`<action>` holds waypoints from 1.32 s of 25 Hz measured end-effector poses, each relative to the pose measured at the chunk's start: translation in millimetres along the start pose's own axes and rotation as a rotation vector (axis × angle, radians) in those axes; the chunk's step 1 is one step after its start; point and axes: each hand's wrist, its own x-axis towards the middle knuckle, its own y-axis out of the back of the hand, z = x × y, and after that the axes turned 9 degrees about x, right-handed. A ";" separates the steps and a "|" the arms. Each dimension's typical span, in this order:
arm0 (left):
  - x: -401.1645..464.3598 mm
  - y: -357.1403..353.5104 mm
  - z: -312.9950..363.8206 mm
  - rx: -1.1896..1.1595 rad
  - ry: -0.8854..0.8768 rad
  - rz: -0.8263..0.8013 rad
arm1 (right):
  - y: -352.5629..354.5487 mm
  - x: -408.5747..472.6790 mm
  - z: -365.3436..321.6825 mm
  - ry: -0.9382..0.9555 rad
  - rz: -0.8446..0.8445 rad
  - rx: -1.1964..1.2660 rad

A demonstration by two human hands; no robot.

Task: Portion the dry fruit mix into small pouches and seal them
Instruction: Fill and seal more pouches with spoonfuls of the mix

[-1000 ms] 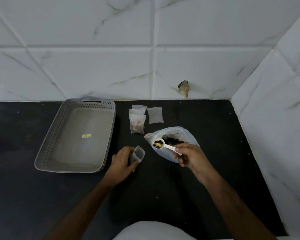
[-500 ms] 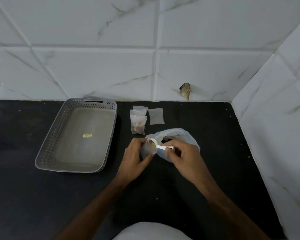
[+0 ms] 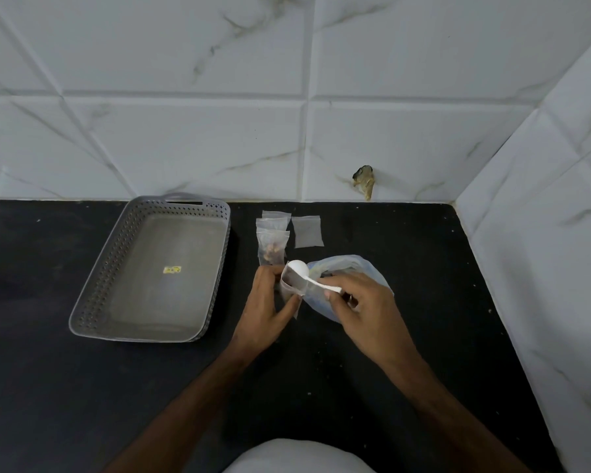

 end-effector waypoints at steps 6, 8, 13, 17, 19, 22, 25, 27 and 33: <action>-0.2 0.0 -2.5 0.004 0.026 -0.025 | 10.3 7.5 -3.3 -0.558 0.059 0.700; -2.9 3.6 -11.3 0.022 0.033 -0.053 | 14.8 8.6 4.8 -0.659 0.109 0.845; -24.8 13.5 -64.6 0.302 0.101 -0.123 | 25.9 -1.4 46.9 -0.803 0.157 0.677; -31.0 13.0 -88.1 0.453 0.225 -0.141 | 26.7 -9.7 70.4 -0.762 0.086 0.408; -28.5 11.7 -91.9 0.489 0.241 -0.192 | 23.5 -9.7 80.4 -0.716 0.049 0.236; -22.7 6.4 -91.6 0.538 0.284 -0.265 | 15.4 -7.1 91.1 -0.646 0.005 -0.019; -14.7 0.1 -76.8 0.567 0.259 -0.225 | 10.2 1.1 96.9 -0.593 -0.035 -0.197; -3.9 -3.3 -60.1 0.558 0.201 -0.182 | 6.6 7.1 99.3 -0.572 -0.075 -0.267; 41.2 -31.8 -16.6 0.219 0.324 -0.232 | -2.6 16.9 103.2 -0.583 -0.136 -0.320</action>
